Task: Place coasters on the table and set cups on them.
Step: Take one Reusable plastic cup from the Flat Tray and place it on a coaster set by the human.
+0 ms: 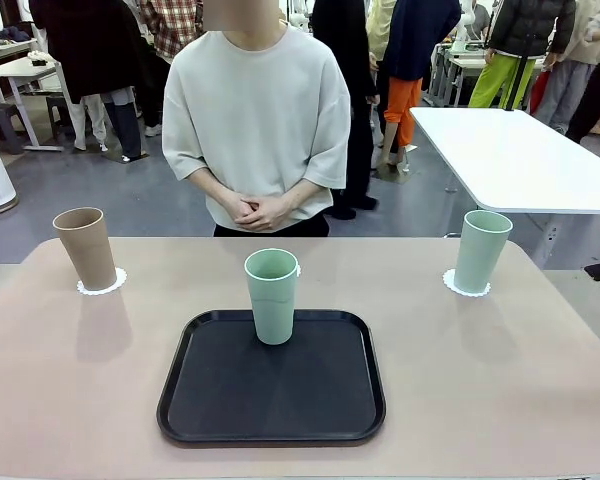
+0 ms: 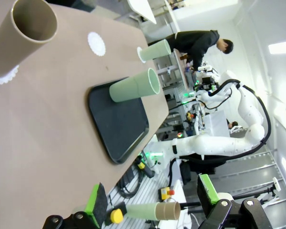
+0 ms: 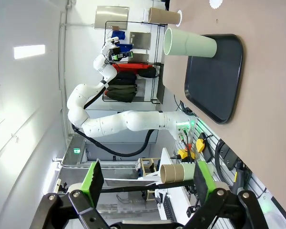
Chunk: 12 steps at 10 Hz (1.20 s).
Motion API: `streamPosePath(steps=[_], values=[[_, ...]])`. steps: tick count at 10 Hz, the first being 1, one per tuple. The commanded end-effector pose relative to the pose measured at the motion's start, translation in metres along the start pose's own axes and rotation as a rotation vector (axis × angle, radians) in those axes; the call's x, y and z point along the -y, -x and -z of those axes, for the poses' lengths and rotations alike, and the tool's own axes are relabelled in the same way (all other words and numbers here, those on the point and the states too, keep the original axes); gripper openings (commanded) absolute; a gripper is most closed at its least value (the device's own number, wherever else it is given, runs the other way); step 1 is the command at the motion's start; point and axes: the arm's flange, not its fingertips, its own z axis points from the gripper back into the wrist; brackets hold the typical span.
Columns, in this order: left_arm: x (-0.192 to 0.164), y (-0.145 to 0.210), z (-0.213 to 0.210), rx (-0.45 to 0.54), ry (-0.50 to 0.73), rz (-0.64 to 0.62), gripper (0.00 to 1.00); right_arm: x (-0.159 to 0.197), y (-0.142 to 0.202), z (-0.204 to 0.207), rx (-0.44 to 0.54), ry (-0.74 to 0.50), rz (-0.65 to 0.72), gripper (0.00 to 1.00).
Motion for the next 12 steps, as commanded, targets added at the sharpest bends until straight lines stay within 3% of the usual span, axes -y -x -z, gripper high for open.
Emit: streamPosePath(steps=[1, 4, 5, 7, 10, 12], values=[[0.002, 0.001, -0.001, 0.005, 0.004, 0.007, 1.0, -0.001, 0.0, 0.0, 0.0, 0.002, 0.016, 1.0], [0.0, 0.0, 0.0, 0.0, 0.0, 0.0, 1.0, -0.001, 0.0, 0.0, 0.0, 0.002, 0.016, 1.0], [0.017, -0.011, 0.016, -0.053, -0.138, 0.14, 1.0, -0.001, 0.0, 0.0, 0.0, 0.002, 0.016, 1.0], [0.072, -0.038, 0.042, -0.052, -0.413, 0.404, 1.0, -0.001, 0.0, 0.0, 0.0, 0.002, 0.016, 1.0], [0.149, -0.049, 0.079, -0.151, -0.606, 0.664, 1.0, -0.001, 0.0, 0.0, 0.0, 0.002, 0.016, 1.0], [0.171, -0.059, 0.129, -0.29, -0.739, 0.867, 1.0, -0.001, 0.0, 0.0, 0.0, 0.002, 0.016, 1.0]])
